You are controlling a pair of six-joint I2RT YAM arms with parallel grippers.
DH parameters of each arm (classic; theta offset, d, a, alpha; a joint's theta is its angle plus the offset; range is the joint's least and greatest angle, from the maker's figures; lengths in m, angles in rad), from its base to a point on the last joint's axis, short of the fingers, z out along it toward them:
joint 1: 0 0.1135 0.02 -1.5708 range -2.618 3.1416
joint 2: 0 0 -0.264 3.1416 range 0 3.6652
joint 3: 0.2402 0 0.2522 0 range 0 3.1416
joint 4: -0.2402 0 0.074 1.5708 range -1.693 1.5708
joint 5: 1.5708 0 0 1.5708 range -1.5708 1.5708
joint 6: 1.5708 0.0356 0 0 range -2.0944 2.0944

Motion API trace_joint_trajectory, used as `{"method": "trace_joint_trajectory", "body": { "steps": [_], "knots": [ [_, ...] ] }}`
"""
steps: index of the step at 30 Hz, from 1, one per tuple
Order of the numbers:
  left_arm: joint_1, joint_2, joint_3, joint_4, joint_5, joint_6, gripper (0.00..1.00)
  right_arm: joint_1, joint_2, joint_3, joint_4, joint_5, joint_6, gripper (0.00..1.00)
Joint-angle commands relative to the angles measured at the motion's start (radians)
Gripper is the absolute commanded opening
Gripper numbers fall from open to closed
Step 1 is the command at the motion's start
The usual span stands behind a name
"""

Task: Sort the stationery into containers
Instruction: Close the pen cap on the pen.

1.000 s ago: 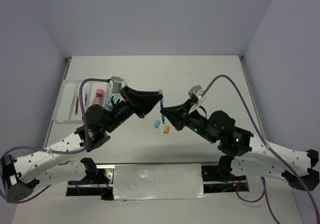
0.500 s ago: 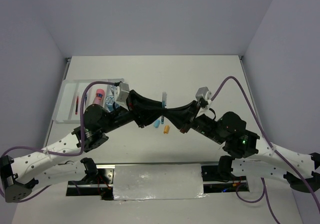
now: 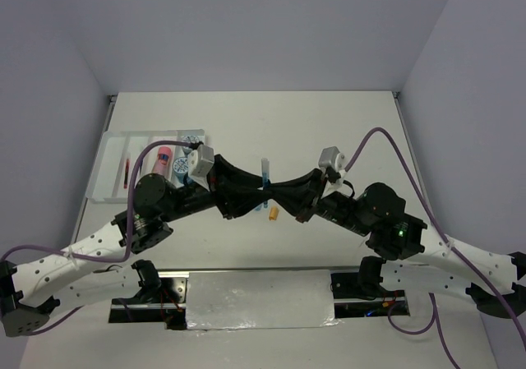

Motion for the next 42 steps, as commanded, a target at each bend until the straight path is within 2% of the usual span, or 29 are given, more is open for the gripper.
{"method": "trace_joint_trajectory", "body": {
  "steps": [1,11,14,23,25,29,32,37,42],
  "knots": [
    [-0.006,-0.022,0.013,0.058,0.041,0.038,0.47,-0.001,0.013,0.048,0.023,-0.098,-0.037,0.0],
    [-0.006,-0.045,0.002,0.142,0.135,0.036,0.38,-0.001,0.011,0.051,-0.034,-0.233,-0.072,0.0],
    [-0.006,-0.048,-0.01,0.179,0.19,0.032,0.38,-0.001,0.013,0.05,-0.045,-0.242,-0.077,0.0],
    [-0.006,-0.071,-0.006,0.196,0.181,0.04,0.39,-0.001,0.033,0.04,-0.057,-0.271,-0.077,0.0],
    [-0.006,-0.074,-0.001,0.188,0.176,0.046,0.41,-0.001,0.036,0.037,-0.055,-0.266,-0.074,0.0],
    [-0.006,-0.085,0.005,0.174,0.172,0.052,0.53,-0.001,0.04,0.028,-0.052,-0.262,-0.074,0.0],
    [-0.006,-0.088,0.004,0.165,0.166,0.058,0.57,-0.001,0.039,0.025,-0.046,-0.266,-0.072,0.0],
    [-0.006,-0.091,-0.001,0.147,0.163,0.063,0.54,-0.001,0.03,0.028,-0.043,-0.26,-0.071,0.0],
    [-0.006,-0.082,-0.019,0.122,0.147,0.061,0.61,-0.001,0.01,0.037,-0.035,-0.26,-0.071,0.0]
  ]
}}
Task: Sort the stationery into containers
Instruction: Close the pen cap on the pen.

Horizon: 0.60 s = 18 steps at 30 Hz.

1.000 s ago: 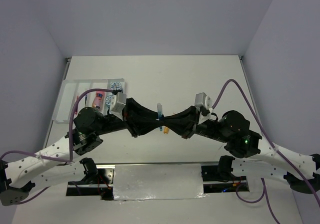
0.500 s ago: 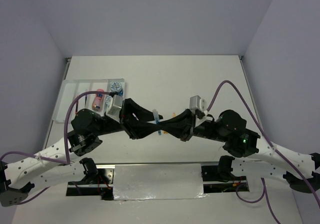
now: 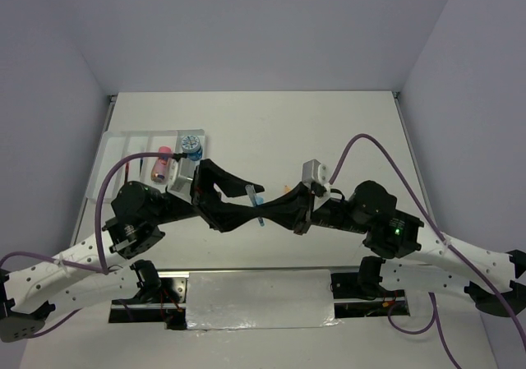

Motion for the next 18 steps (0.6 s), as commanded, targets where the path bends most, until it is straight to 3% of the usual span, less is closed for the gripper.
{"method": "trace_joint_trajectory", "body": {
  "steps": [1,9,12,15,18],
  "knots": [
    [-0.002,-0.001,0.007,0.032,-0.021,0.021,0.61,0.003,-0.026,0.024,0.033,-0.008,-0.012,0.0],
    [-0.002,0.031,0.03,0.0,-0.05,0.024,0.58,0.003,-0.029,0.033,0.029,-0.017,-0.012,0.0],
    [-0.002,0.036,0.036,-0.008,-0.052,0.025,0.52,0.003,-0.032,0.028,0.036,-0.02,-0.01,0.0],
    [-0.002,0.039,0.037,-0.013,-0.043,0.027,0.36,0.003,-0.031,0.028,0.036,-0.019,-0.012,0.0],
    [-0.002,0.039,0.034,-0.019,-0.037,0.03,0.3,0.003,-0.031,0.03,0.036,-0.016,-0.012,0.0]
  ]
}}
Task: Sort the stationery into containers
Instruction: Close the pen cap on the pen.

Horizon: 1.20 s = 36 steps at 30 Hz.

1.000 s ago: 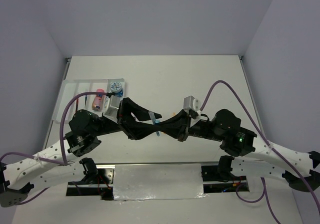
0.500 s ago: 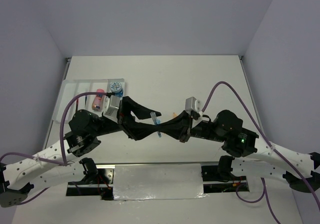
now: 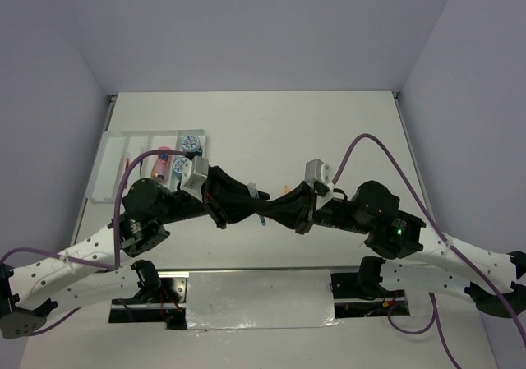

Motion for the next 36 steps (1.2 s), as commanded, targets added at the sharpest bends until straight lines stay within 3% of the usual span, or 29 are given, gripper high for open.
{"method": "trace_joint_trajectory", "body": {
  "steps": [1,5,6,10,14,16,20,23,25,27,28,30,32,33,34,36],
  "knots": [
    [0.0,-0.002,0.032,0.03,0.0,0.026,0.28,0.004,-0.014,0.031,0.039,-0.013,-0.012,0.0],
    [0.0,-0.005,0.028,0.027,0.006,0.026,0.1,0.004,-0.014,0.027,0.045,0.001,-0.009,0.0],
    [0.002,-0.006,0.028,0.027,0.006,0.026,0.0,0.004,-0.014,0.027,0.048,0.004,-0.006,0.0],
    [0.0,0.003,0.052,0.001,0.014,0.032,0.0,0.004,-0.008,0.024,0.062,0.002,0.003,0.01],
    [0.0,0.018,0.086,-0.029,0.042,0.048,0.0,0.004,0.01,0.003,0.08,-0.012,0.019,0.39],
    [0.0,0.021,0.106,-0.036,0.063,0.054,0.0,0.004,0.019,-0.014,0.091,-0.018,0.033,0.5],
    [0.0,0.035,0.138,-0.048,0.095,0.062,0.0,0.004,0.039,-0.028,0.124,-0.033,0.051,0.55],
    [0.0,0.04,0.144,-0.04,0.108,0.059,0.0,0.002,0.061,-0.029,0.146,-0.039,0.057,0.54],
    [0.0,0.04,0.14,-0.026,0.108,0.051,0.0,0.004,0.07,-0.025,0.149,-0.042,0.054,0.46],
    [0.0,0.035,0.133,-0.022,0.108,0.051,0.0,0.002,0.079,-0.022,0.157,-0.045,0.056,0.32],
    [0.0,0.037,0.133,-0.032,0.102,0.052,0.0,0.004,0.079,-0.02,0.161,-0.051,0.056,0.15],
    [0.0,0.038,0.135,-0.046,0.1,0.063,0.0,0.004,0.075,-0.022,0.174,-0.053,0.059,0.03],
    [0.0,0.04,0.133,-0.063,0.098,0.072,0.0,0.004,0.062,-0.025,0.181,-0.05,0.062,0.0],
    [0.0,0.041,0.135,-0.069,0.092,0.074,0.03,0.004,0.061,-0.026,0.184,-0.047,0.063,0.0],
    [0.0,0.044,0.135,-0.081,0.088,0.08,0.17,0.002,0.055,-0.029,0.187,-0.042,0.063,0.0],
    [0.0,0.046,0.133,-0.088,0.085,0.089,0.28,0.002,0.053,-0.029,0.186,-0.042,0.065,0.0]
  ]
}}
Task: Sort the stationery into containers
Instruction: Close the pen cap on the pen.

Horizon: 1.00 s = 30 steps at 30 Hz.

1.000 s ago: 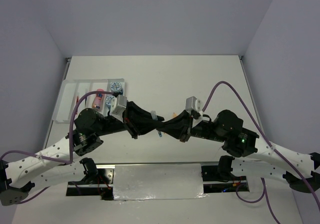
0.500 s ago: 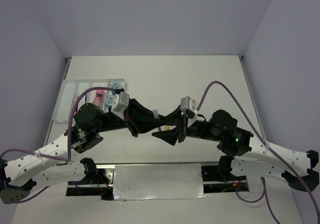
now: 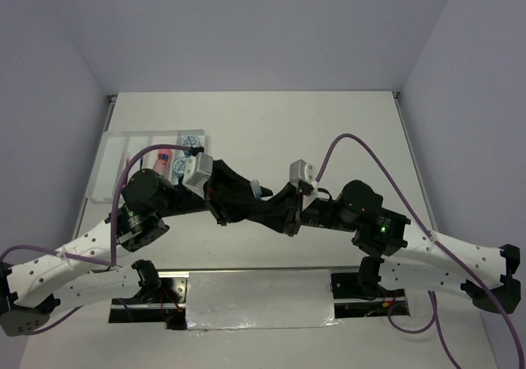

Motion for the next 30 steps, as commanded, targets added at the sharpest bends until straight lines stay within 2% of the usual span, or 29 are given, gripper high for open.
{"method": "trace_joint_trajectory", "body": {
  "steps": [1,2,3,4,6,7,13,20,24,29,30],
  "knots": [
    [-0.003,0.003,0.028,-0.007,0.003,0.046,0.44,0.002,-0.024,0.001,0.09,0.008,0.009,0.0],
    [-0.003,0.003,0.031,-0.013,-0.018,0.049,0.59,0.002,-0.024,-0.001,0.089,0.011,0.008,0.0],
    [-0.003,0.004,0.036,-0.021,-0.028,0.055,0.66,0.003,-0.023,-0.002,0.085,0.014,0.006,0.0],
    [-0.003,0.006,0.04,-0.039,-0.034,0.065,0.83,0.002,-0.024,-0.004,0.081,0.022,0.005,0.0],
    [-0.003,0.009,0.065,-0.063,-0.072,0.068,0.98,0.002,-0.029,-0.005,0.069,0.033,-0.003,0.0],
    [-0.003,0.014,0.083,-0.083,-0.08,0.074,0.99,0.003,-0.032,-0.007,0.063,0.039,-0.005,0.0],
    [-0.003,0.009,0.122,-0.103,-0.138,0.065,0.99,-0.001,-0.049,-0.013,0.049,0.045,-0.009,0.0],
    [-0.003,-0.04,0.149,-0.077,-0.298,0.006,0.99,-0.006,-0.03,-0.018,0.033,0.134,-0.009,0.0],
    [-0.003,-0.026,0.189,-0.099,-0.333,-0.018,0.88,-0.004,-0.015,-0.007,0.027,0.241,0.006,0.0],
    [-0.003,0.001,0.223,-0.154,-0.446,-0.035,0.8,-0.004,0.008,0.019,0.009,0.246,0.005,0.0],
    [-0.003,0.01,0.226,-0.154,-0.453,-0.044,0.75,-0.004,0.011,0.022,0.0,0.266,0.003,0.0]
  ]
}}
